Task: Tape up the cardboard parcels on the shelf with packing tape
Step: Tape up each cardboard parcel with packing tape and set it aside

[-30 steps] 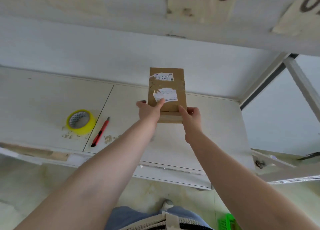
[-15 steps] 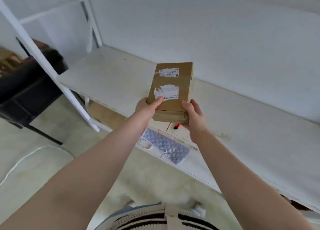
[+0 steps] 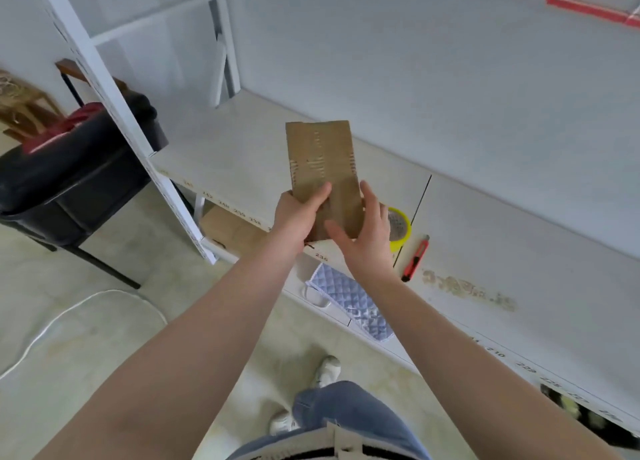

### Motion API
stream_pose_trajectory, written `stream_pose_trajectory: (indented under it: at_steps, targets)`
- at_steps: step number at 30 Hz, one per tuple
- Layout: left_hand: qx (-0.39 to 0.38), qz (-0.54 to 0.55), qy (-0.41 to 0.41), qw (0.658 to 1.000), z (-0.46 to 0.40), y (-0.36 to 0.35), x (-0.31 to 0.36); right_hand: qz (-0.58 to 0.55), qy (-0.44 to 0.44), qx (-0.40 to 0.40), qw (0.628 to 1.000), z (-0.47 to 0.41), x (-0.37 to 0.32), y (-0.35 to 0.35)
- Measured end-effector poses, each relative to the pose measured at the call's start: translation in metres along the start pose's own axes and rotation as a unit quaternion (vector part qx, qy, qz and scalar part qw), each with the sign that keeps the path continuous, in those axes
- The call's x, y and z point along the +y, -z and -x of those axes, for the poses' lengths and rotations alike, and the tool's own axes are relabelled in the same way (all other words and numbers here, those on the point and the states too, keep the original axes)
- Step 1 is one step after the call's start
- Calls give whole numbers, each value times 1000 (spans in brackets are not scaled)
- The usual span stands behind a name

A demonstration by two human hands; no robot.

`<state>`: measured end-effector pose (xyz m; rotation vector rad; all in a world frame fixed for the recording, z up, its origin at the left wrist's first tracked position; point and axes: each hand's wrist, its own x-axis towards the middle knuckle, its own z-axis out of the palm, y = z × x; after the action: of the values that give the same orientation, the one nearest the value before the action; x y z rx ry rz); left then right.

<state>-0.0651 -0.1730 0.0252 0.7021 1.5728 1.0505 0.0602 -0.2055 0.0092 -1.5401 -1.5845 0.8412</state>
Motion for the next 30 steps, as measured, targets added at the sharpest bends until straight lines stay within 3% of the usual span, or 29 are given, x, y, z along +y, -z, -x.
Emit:
stream_pose_trajectory:
  at_steps: [3,8,12,16,18,22,26,30]
  targets:
    - [-4,5,-8,1000,-22,12,6,-120,-49,9,992,-30,-3,-6]
    - [-34,-19,-7,999,-57,43,25,-175,-93,-40,979,-89,0,-16]
    - [-127,87,53,987,-84,73,29,-185,-179,-60,964,-118,12,-17]
    - [-196,136,70,968,-109,71,25,-323,-245,-173,898,-135,17,-14]
    - [-229,140,86,960,-127,68,25,-350,-267,-188,878,-142,12,-15]
    - [-248,83,115,958,-166,59,34,-330,-310,-123,883,-151,15,-25]
    - [-219,-45,69,972,-208,55,34,-304,-359,-20,882,-146,26,-48]
    - [-290,-149,150,933,-221,54,33,-275,-406,10,872,-135,30,-82]
